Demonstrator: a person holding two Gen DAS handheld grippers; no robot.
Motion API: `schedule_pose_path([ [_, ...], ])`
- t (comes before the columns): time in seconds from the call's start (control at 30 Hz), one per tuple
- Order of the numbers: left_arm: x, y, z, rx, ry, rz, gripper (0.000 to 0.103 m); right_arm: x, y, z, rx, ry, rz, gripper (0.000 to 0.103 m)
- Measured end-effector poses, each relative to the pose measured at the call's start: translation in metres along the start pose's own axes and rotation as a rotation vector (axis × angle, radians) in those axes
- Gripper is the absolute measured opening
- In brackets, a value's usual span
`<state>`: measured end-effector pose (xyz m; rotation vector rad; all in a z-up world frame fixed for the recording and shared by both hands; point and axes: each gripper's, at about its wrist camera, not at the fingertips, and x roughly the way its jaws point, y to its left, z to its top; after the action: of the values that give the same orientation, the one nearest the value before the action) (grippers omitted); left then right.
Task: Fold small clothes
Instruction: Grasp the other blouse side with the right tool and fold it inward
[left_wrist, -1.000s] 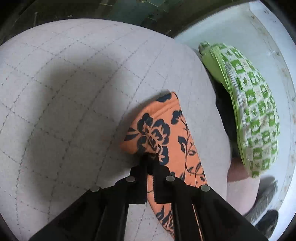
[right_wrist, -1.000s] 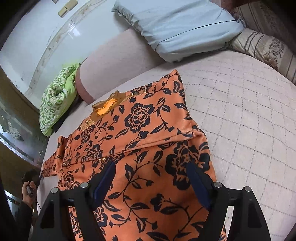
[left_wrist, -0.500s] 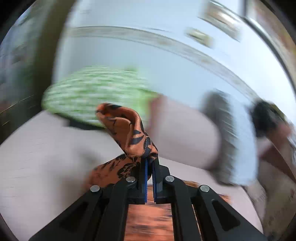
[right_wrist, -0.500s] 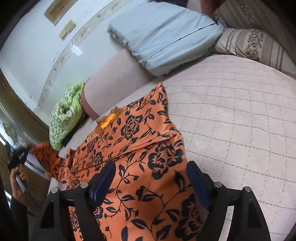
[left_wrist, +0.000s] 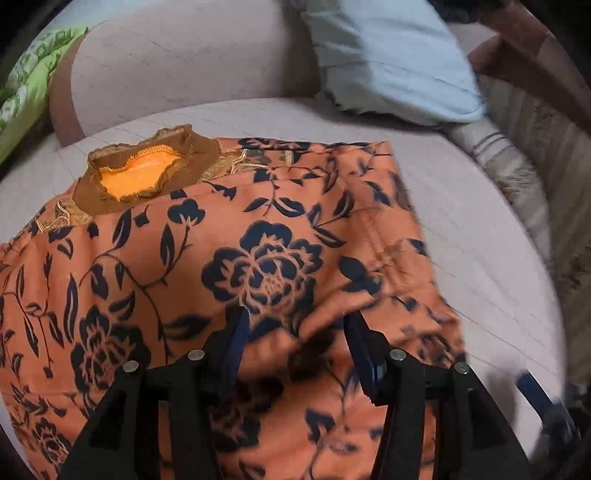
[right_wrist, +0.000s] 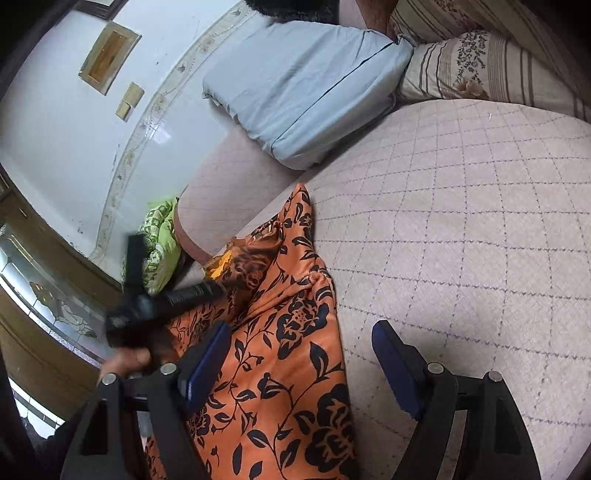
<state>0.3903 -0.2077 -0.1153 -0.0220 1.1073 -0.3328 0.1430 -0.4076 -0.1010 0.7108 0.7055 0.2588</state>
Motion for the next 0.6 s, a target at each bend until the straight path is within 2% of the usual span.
schedule_pose_path([
  [0.03, -0.016, 0.007, 0.0, 0.011, -0.03, -0.01, 0.056, -0.001, -0.001, 0.001, 0.0, -0.007, -0.001, 0.081],
  [0.1, -0.054, 0.032, -0.003, 0.017, -0.118, -0.02, 0.068, -0.001, -0.002, 0.002, 0.013, -0.014, -0.002, 0.081],
  [0.17, -0.091, 0.069, -0.01, -0.019, -0.218, 0.057, 0.084, -0.002, 0.001, 0.002, 0.019, -0.012, 0.004, 0.081],
  [0.23, -0.114, 0.119, -0.021, -0.096, -0.276, 0.158, 0.088, -0.001, 0.007, 0.004, 0.018, -0.006, 0.017, 0.081],
  [0.33, -0.118, 0.179, -0.04, -0.185, -0.242, 0.284, 0.088, 0.013, 0.029, 0.015, 0.016, 0.052, 0.091, 0.082],
  [0.4, -0.111, 0.211, -0.063, -0.253, -0.203, 0.363, 0.088, 0.036, 0.055, 0.035, 0.003, 0.109, 0.189, 0.082],
  [0.47, -0.099, 0.237, -0.075, -0.309, -0.155, 0.384, 0.088, 0.065, 0.072, 0.054, 0.03, 0.148, 0.257, 0.082],
  [0.53, -0.085, 0.257, -0.083, -0.371, -0.106, 0.397, 0.088, 0.102, 0.083, 0.071, 0.04, 0.188, 0.225, 0.082],
  [0.6, -0.078, 0.265, -0.089, -0.401, -0.089, 0.359, 0.088, 0.133, 0.073, 0.077, 0.112, 0.213, -0.005, 0.083],
])
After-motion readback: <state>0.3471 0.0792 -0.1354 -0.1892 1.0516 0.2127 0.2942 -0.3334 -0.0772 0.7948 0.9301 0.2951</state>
